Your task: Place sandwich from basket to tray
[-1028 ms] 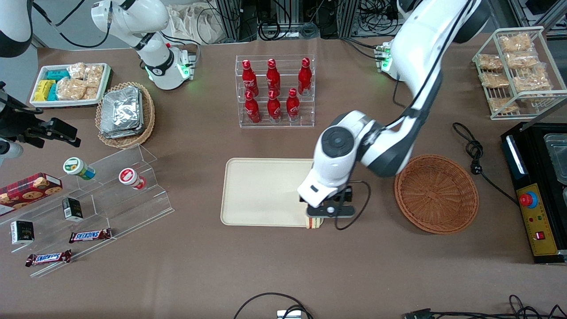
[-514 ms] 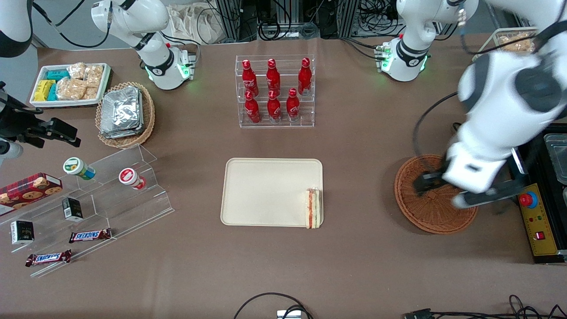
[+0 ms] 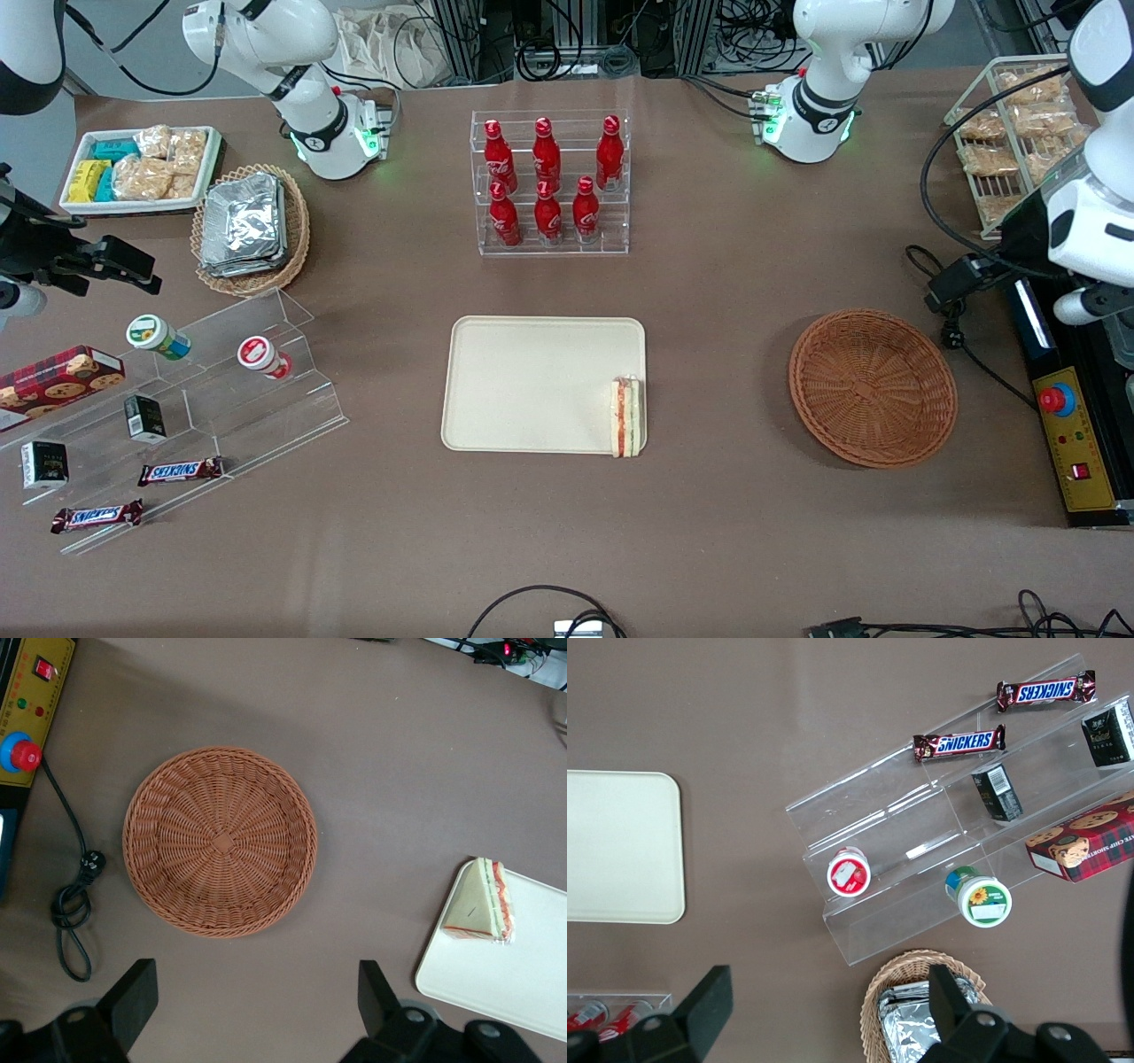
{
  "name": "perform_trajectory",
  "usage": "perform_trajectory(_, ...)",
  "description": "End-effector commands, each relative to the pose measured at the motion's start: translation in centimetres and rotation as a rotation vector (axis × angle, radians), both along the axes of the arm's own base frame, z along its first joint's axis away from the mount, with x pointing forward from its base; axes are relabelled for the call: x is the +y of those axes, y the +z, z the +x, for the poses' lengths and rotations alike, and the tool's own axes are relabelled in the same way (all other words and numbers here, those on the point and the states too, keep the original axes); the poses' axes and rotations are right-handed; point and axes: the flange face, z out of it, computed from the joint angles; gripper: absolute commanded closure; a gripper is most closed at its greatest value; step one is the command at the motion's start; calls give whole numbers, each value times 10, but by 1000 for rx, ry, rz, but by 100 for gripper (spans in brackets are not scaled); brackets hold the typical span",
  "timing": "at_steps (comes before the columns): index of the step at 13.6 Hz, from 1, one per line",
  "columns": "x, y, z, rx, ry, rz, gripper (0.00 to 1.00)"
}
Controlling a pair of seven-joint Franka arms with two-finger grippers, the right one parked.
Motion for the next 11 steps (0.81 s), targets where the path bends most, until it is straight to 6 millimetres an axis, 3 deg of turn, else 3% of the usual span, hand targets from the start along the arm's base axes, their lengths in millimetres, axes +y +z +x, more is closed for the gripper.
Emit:
perform_trajectory(1, 0, 2, -9, -5, -75, 6, 0)
perform_trajectory(5, -3, 1, -12, 12, -137, 23, 0)
perform_trajectory(7, -28, -2, -16, 22, -214, 108, 0)
perform_trajectory(11, -33, 7, -21, 15, -224, 85, 0)
